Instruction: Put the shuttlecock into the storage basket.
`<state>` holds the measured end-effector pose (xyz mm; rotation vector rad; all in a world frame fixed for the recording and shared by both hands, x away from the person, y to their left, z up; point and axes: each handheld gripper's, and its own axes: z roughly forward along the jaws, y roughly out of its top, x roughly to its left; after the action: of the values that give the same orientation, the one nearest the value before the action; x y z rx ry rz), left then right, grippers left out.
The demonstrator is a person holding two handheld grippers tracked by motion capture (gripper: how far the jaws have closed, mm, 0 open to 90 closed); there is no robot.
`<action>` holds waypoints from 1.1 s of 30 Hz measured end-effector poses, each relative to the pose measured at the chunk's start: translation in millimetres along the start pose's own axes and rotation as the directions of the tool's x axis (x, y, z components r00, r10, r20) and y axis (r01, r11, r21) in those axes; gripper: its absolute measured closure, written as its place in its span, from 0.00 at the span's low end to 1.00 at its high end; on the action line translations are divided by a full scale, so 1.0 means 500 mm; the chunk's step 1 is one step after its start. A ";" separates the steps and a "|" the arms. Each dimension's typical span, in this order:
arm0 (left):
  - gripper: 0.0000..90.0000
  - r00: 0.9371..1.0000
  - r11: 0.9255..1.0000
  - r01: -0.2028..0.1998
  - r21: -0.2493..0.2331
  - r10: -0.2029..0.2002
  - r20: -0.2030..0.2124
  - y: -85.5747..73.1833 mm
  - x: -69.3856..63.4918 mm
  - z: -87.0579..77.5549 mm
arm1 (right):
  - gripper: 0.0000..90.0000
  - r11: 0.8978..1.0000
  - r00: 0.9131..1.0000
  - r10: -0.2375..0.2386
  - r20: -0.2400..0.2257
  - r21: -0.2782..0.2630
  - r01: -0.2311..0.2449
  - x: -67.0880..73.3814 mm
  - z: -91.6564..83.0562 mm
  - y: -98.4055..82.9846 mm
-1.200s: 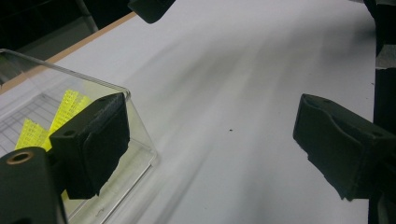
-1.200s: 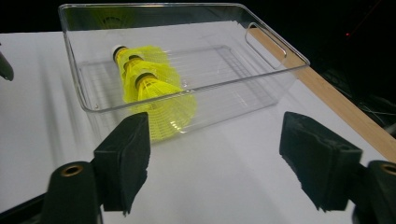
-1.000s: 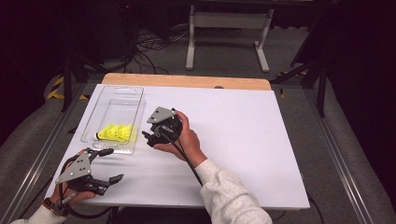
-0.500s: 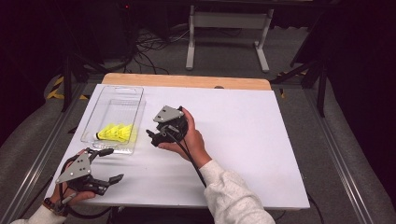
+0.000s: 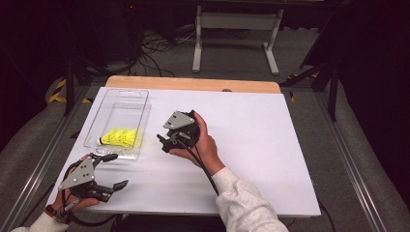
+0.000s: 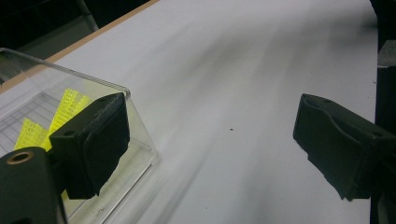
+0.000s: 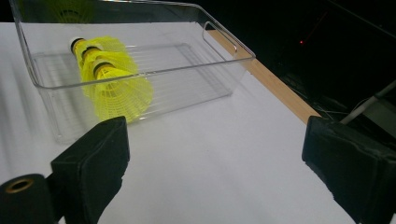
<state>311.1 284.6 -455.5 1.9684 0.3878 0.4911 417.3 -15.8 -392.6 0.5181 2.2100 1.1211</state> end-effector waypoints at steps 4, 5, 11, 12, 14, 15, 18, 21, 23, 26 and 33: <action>0.13 1.000 1.000 0.000 0.000 0.000 0.000 0.000 0.000 0.000 | 0.10 1.000 1.000 -0.008 0.009 0.003 0.008 -0.004 -0.006 -0.003; 0.13 1.000 1.000 0.000 0.001 0.000 -0.001 0.000 0.000 0.001 | 0.10 1.000 1.000 -0.008 0.013 0.003 0.008 -0.006 -0.009 -0.005; 0.13 1.000 1.000 -0.001 0.002 0.001 0.000 0.000 -0.001 0.002 | 0.10 1.000 1.000 -0.010 0.029 0.003 0.010 -0.016 -0.022 -0.012; 0.13 1.000 1.000 -0.001 0.002 0.001 -0.001 0.000 -0.001 0.002 | 0.10 1.000 0.999 -0.010 0.035 0.006 0.010 -0.016 -0.023 -0.013; 0.13 1.000 1.000 0.001 0.002 -0.001 -0.002 0.000 -0.001 0.002 | 0.10 1.000 0.999 -0.011 0.035 0.010 0.010 -0.018 -0.026 -0.015; 0.13 1.000 1.000 -0.002 0.004 0.002 -0.001 0.000 0.000 0.002 | 0.10 1.000 0.999 -0.011 0.035 0.010 0.010 -0.018 -0.026 -0.015; 0.13 1.000 1.000 -0.001 0.004 0.001 -0.002 0.000 0.000 0.002 | 0.10 1.000 0.999 -0.015 0.045 0.011 0.014 -0.023 -0.034 -0.019; 0.13 1.000 1.000 -0.004 0.006 0.004 0.000 0.000 0.000 0.002 | 0.10 1.000 0.998 -0.026 0.052 0.012 0.026 -0.027 -0.040 -0.022; 0.13 1.000 1.000 -0.004 0.006 0.004 0.000 0.000 0.000 0.002 | 0.10 0.999 0.998 -0.032 0.060 0.014 0.031 -0.028 -0.043 -0.024; 0.13 1.000 1.000 -0.005 0.007 0.005 0.000 0.000 0.000 0.002 | 0.10 0.999 0.997 -0.035 0.069 0.013 0.034 -0.029 -0.049 -0.027; 0.13 1.000 1.000 -0.004 0.007 0.004 0.000 0.000 0.000 0.002 | 0.10 0.999 0.996 -0.040 0.085 0.015 0.039 -0.035 -0.061 -0.035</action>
<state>311.6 283.7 -456.1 1.9766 0.3863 0.4932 408.9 -54.0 -387.0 0.5164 2.1461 1.0451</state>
